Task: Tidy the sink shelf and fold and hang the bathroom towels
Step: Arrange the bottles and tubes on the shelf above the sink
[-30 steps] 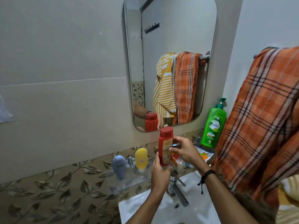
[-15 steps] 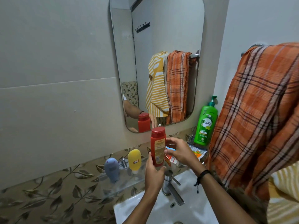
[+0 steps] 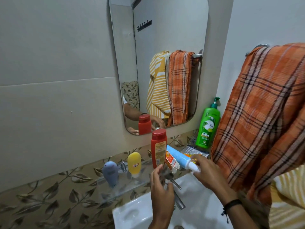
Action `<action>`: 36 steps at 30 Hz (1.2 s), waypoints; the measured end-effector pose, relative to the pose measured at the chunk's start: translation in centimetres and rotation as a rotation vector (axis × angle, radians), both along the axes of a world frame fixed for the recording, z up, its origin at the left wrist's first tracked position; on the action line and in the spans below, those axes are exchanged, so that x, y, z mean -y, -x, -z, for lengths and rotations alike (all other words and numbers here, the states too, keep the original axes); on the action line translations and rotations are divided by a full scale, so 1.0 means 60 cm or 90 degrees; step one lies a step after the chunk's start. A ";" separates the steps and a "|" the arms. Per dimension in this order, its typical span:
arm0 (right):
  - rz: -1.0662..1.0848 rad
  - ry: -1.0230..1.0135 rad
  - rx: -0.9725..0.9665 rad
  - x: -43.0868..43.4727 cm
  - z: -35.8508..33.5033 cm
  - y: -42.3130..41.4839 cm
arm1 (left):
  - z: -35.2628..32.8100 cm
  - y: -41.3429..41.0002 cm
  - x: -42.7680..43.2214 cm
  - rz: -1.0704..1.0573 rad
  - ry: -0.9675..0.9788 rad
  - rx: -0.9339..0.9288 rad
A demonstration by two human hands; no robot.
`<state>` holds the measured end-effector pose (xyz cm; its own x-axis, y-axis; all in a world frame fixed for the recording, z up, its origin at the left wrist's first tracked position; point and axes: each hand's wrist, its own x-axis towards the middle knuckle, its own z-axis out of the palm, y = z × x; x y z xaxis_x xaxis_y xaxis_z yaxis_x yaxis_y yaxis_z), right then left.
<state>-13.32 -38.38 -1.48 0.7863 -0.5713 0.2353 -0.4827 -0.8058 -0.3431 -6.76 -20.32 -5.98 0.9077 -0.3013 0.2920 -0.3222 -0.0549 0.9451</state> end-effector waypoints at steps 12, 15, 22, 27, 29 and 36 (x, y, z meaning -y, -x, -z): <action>-0.045 -0.174 0.262 0.022 -0.108 -0.009 | -0.010 0.002 0.028 0.118 -0.140 0.197; -0.054 -0.152 0.207 0.030 -0.145 -0.025 | -0.011 -0.001 0.033 0.136 -0.161 0.174; -0.134 -0.205 0.194 0.041 -0.193 -0.075 | -0.031 -0.002 0.045 0.178 -0.195 0.181; -0.156 -0.233 0.203 0.041 -0.193 -0.104 | -0.035 -0.010 0.060 0.202 -0.231 0.176; -0.153 -0.243 0.215 0.043 -0.190 -0.109 | -0.039 -0.013 0.067 0.211 -0.238 0.165; -0.189 -0.265 0.232 0.058 -0.182 -0.109 | -0.048 -0.028 0.092 0.189 -0.210 0.096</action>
